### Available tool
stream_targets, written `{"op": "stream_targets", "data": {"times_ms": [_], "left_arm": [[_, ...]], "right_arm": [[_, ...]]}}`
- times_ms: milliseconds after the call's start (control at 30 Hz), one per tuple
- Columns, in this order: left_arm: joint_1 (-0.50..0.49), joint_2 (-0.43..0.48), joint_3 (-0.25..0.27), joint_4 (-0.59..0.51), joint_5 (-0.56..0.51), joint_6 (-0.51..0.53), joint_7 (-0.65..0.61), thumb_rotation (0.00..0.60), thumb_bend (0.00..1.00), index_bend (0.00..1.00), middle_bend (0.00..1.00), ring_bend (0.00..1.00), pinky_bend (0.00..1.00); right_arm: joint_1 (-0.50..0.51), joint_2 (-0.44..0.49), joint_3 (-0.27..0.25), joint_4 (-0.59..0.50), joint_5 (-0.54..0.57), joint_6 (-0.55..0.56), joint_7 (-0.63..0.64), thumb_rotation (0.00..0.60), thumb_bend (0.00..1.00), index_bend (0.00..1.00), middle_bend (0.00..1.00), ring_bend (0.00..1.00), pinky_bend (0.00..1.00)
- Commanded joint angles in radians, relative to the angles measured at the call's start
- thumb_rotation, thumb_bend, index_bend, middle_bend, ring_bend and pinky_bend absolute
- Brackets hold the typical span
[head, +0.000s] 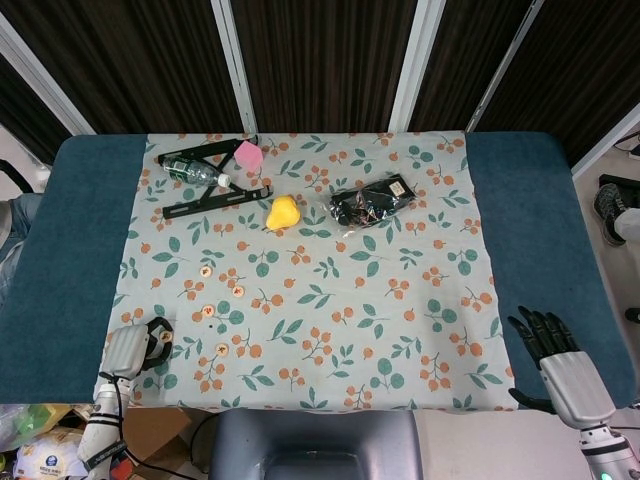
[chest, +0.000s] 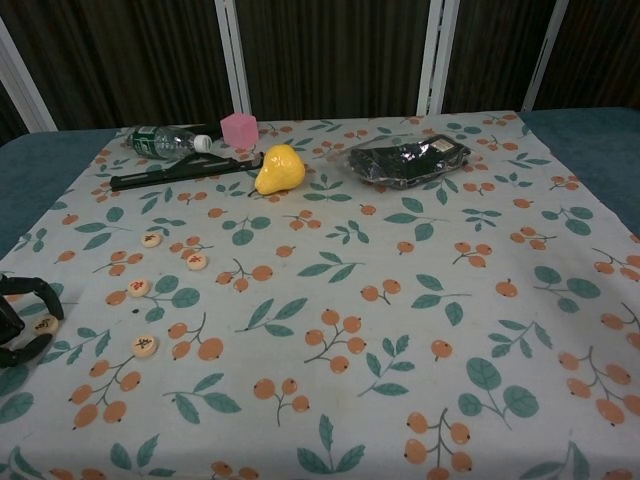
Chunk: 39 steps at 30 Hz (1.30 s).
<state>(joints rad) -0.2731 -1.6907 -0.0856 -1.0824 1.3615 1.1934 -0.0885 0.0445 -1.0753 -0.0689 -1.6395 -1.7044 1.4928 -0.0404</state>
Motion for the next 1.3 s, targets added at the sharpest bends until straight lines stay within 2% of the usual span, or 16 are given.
{"op": "stream_targets", "data": {"times_ms": [33, 467, 900, 1300], "left_arm": [[-0.002, 0.0, -0.001, 0.002, -0.001, -0.001, 0.001, 0.6, 0.42, 0.51, 1.0, 1.0, 1.0], [-0.053, 0.004, -0.056, -0.074, -0.002, 0.01, 0.014, 0.6, 0.42, 0.52, 1.0, 1.0, 1.0], [-0.133, -0.091, -0.123, -0.076, -0.094, -0.039, 0.164, 0.6, 0.42, 0.5, 1.0, 1.0, 1.0], [-0.158, -0.111, -0.128, -0.075, -0.123, -0.051, 0.206, 0.6, 0.42, 0.47, 1.0, 1.0, 1.0]], "right_arm": [[0.0, 0.0, 0.0, 0.0, 0.0, 0.0, 0.0, 0.6, 0.2, 0.0, 0.0, 0.0, 0.02], [0.001, -0.004, -0.001, -0.002, 0.003, -0.008, -0.013, 0.6, 0.2, 0.0, 0.0, 0.0, 0.02], [0.004, -0.002, -0.002, -0.003, 0.003, -0.013, -0.012, 0.6, 0.2, 0.0, 0.0, 0.0, 0.02], [0.003, 0.001, 0.0, -0.005, 0.007, -0.011, -0.007, 0.6, 0.2, 0.0, 0.0, 0.0, 0.02]]}}
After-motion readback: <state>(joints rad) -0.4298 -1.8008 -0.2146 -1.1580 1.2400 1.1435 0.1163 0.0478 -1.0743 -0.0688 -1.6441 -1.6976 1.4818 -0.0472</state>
